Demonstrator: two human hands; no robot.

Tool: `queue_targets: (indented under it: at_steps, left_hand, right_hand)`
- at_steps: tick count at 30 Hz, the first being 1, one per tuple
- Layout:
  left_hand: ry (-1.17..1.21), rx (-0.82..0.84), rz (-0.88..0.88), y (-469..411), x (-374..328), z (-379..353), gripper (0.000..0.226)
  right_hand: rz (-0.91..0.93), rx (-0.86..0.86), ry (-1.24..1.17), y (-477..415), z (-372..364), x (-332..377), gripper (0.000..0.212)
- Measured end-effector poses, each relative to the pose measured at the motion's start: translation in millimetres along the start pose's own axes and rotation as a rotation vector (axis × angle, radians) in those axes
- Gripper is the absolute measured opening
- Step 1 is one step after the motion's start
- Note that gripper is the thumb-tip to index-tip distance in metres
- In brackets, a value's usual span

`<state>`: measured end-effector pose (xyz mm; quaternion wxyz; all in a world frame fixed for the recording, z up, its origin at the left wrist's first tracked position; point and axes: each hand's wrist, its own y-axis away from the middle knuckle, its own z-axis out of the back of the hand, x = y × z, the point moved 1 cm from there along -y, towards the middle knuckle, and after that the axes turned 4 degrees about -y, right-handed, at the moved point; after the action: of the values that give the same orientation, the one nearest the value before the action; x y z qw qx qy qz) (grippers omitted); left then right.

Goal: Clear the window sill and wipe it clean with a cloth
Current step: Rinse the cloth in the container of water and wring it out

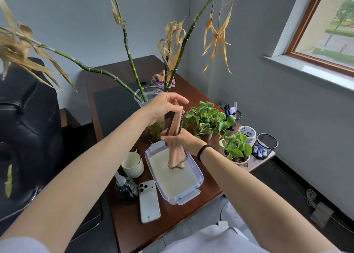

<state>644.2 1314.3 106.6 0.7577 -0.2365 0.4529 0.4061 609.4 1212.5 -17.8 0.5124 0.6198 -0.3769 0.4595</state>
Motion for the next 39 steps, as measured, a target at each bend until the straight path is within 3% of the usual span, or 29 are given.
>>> queue_targets:
  at_steps: [2, 5, 8, 13, 19, 27, 29, 31, 33, 35, 37, 39]
  left_hand:
    - [0.073, -0.027, 0.002, -1.5, -4.2, 0.7, 0.024]
    - [0.182, -0.106, 0.004, -2.0, -7.0, 3.8, 0.025]
    - [0.266, -0.206, 0.006, -2.1, -6.1, 9.7, 0.024]
    - [0.315, -0.38, 0.073, -0.1, 7.5, 18.2, 0.019]
    - [0.165, -0.303, 0.358, 7.5, 63.7, 2.4, 0.018]
    - [-0.011, -0.208, 0.605, 23.6, 140.6, -33.6, 0.023]
    - [-0.168, -0.105, 0.66, 26.4, 145.5, -40.1, 0.023]
    - [-0.442, 0.046, 0.659, 26.4, 144.1, -41.2, 0.019]
    - [-0.504, 0.152, 0.578, 26.6, 135.4, -38.8, 0.045]
    - [-0.252, 0.231, 0.44, 27.6, 121.8, -38.5, 0.059]
    - [-0.048, 0.229, 0.342, 29.5, 111.7, -41.8, 0.052]
    - [-0.033, 0.118, 0.289, 26.4, 108.3, -43.6, 0.042]
  right_hand:
    - [0.023, -0.077, 0.01, 0.4, -4.0, -7.6, 0.018]
    - [-0.017, -0.202, 0.04, 1.2, -6.4, -27.1, 0.031]
    - [-0.077, -0.184, 0.093, 3.8, -4.0, -41.5, 0.04]
    - [-0.106, -0.232, 0.062, 8.2, 8.9, -55.3, 0.02]
    - [-0.061, -0.247, -0.023, 8.5, 10.2, -44.5, 0.006]
    - [-0.039, -0.105, 0.29, 8.6, 8.5, -21.7, 0.013]
    - [-0.028, -0.1, 0.425, 9.1, 7.3, -13.8, 0.015]
    - [0.007, -0.116, 0.506, 7.7, 7.1, -7.8, 0.008]
    - [0.026, -0.124, 0.568, 7.3, 8.1, -3.8, 0.005]
    - [0.023, -0.113, 0.633, 7.9, 9.6, -1.7, 0.006]
    - [0.022, -0.114, 0.698, 10.1, 10.8, 1.3, 0.009]
    - [0.021, -0.158, 0.697, 10.6, 12.7, 2.4, 0.023]
